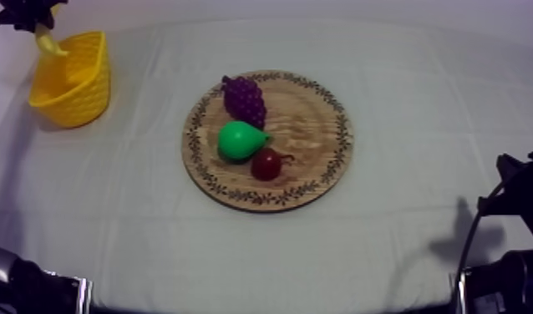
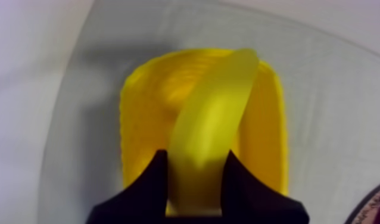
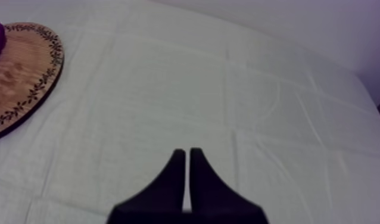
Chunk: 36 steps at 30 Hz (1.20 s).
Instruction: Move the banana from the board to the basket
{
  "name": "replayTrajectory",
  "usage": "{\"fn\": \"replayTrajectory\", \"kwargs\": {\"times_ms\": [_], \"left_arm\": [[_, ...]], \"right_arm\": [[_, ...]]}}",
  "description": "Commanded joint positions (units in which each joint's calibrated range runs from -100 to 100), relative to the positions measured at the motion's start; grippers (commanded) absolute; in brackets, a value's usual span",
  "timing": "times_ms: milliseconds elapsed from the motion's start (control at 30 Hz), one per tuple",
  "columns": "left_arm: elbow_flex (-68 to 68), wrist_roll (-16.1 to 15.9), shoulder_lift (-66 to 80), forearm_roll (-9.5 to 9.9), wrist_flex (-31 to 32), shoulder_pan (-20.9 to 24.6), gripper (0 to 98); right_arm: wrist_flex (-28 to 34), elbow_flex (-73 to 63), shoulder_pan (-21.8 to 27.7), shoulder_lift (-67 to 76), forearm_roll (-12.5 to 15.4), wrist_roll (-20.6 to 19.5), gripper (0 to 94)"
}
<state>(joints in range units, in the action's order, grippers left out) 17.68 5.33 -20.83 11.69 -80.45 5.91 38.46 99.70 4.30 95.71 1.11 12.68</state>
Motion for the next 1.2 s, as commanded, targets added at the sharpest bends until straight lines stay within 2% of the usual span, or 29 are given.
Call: {"fn": "replayTrajectory", "kwargs": {"times_ms": [0, 233, 400, 500, 633, 800, 967, 1167], "left_arm": [[-0.61, -0.24, -1.21, -0.14, 1.07, 1.16, 11.3], [-2.44, -0.66, -3.45, -0.38, 4.38, 2.69, 15.2], [-3.65, -2.14, -4.16, -1.84, 6.57, 3.35, 25.6], [-4.79, -3.29, -4.09, -2.87, 7.80, 3.57, 42.4], [-5.42, -3.61, -4.56, -3.04, 7.62, 3.71, 64.7], [-5.59, -3.72, -4.48, -2.93, 6.54, 3.81, 81.6], [-8.84, -3.80, -0.07, -2.86, 7.69, 3.63, 84.9], [-14.96, -3.92, 10.48, -2.83, 9.06, 2.75, 81.0]], "right_arm": [[0.01, -0.03, -0.01, 0.04, -0.01, -0.05, 0.6], [0.01, -0.03, -0.01, 0.04, -0.01, -0.06, 0.6], [0.01, -0.03, -0.01, 0.04, -0.01, -0.06, 0.6], [0.01, -0.03, -0.01, 0.04, -0.01, -0.06, 0.6], [0.01, -0.03, -0.01, 0.04, -0.01, -0.02, 0.6], [0.01, -0.03, -0.01, 0.04, -0.01, -0.05, 0.6], [0.01, -0.03, -0.01, 0.04, -0.01, -0.03, 0.6], [0.01, -0.03, -0.01, 0.04, -0.01, -0.01, 0.6]]}}
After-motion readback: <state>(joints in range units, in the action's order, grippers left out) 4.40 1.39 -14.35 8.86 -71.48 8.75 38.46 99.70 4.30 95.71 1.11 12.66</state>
